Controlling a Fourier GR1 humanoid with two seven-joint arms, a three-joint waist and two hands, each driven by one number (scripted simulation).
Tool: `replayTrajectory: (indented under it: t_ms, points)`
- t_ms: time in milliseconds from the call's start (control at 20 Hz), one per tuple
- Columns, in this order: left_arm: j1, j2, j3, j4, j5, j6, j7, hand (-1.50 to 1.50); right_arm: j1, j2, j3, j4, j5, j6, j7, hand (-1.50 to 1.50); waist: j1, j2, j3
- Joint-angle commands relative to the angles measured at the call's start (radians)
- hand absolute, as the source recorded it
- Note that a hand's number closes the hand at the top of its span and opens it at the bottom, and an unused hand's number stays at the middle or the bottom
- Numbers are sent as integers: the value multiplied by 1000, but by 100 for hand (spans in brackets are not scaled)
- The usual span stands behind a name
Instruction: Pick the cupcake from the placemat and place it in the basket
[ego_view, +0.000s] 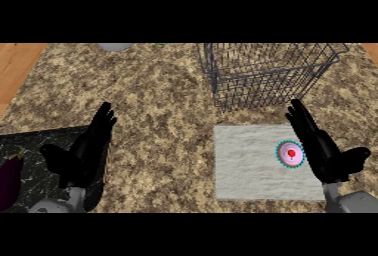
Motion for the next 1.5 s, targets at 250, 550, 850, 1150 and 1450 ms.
replayTrajectory:
  t_ms: [250,550,850,1150,1450]
  points:
    - [144,64,17,185,8,-8,121,0,-280,-33,-93,-160,79,-60,-48,150,20,17,-58]
    - [157,83,-1,178,14,-62,124,0,-279,76,245,-122,466,-218,-2,-150,37,17,-60]
    - [150,74,6,171,9,-28,153,0,-359,-71,259,-54,752,-329,295,-150,-16,0,-67]
    - [193,88,40,176,31,-34,143,0,-478,-270,265,-128,930,-161,598,-150,-54,-18,-72]
    - [206,124,70,155,43,-46,146,0,-583,-381,295,-318,909,151,854,-150,-70,-27,-70]
